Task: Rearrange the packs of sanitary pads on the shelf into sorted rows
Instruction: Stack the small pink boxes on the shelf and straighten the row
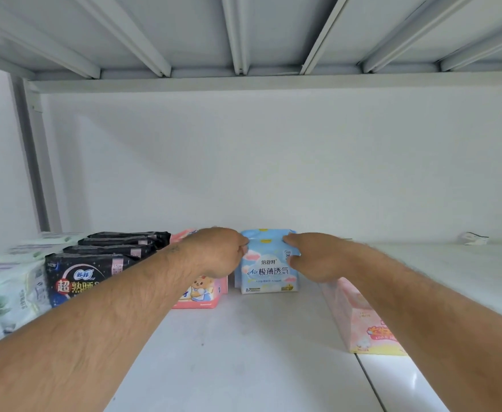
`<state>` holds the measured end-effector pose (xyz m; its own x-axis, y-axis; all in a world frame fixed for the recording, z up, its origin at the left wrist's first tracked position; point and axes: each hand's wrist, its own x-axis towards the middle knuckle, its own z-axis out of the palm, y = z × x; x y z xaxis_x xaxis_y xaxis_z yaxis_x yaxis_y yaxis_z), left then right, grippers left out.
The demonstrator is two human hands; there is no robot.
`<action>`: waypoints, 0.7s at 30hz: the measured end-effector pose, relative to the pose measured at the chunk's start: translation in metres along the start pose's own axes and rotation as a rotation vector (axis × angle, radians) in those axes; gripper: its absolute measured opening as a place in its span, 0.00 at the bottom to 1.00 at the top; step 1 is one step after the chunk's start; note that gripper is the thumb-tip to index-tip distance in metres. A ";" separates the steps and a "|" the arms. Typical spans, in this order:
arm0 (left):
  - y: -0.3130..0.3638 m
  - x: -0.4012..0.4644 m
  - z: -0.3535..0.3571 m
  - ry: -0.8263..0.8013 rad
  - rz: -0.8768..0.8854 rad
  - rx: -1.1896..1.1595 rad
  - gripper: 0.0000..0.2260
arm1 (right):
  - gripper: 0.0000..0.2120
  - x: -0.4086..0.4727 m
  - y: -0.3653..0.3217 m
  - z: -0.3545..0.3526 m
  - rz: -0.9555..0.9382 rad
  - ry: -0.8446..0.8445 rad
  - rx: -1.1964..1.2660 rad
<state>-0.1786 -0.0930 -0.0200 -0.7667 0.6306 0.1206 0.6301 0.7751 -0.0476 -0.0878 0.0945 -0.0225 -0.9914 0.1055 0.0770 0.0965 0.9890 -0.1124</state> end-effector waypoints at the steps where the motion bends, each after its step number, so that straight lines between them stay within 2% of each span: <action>1: 0.000 0.001 -0.001 -0.007 0.011 0.002 0.15 | 0.24 0.000 0.000 0.000 0.004 -0.002 0.005; 5: -0.005 0.007 -0.004 0.002 0.035 -0.067 0.14 | 0.23 0.002 0.002 -0.004 -0.018 0.033 0.081; 9: -0.004 0.017 -0.009 0.012 0.032 -0.151 0.20 | 0.24 0.017 0.002 -0.016 0.005 0.077 0.205; 14: 0.004 0.028 -0.004 -0.073 0.023 -0.122 0.20 | 0.20 0.032 -0.001 -0.013 0.068 0.015 0.205; 21: 0.000 0.027 -0.004 -0.099 0.013 -0.172 0.21 | 0.20 0.030 -0.004 -0.010 0.071 -0.017 0.162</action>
<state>-0.1992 -0.0761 -0.0128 -0.7614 0.6478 0.0224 0.6452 0.7541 0.1226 -0.1171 0.0944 -0.0095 -0.9841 0.1712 0.0469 0.1521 0.9494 -0.2749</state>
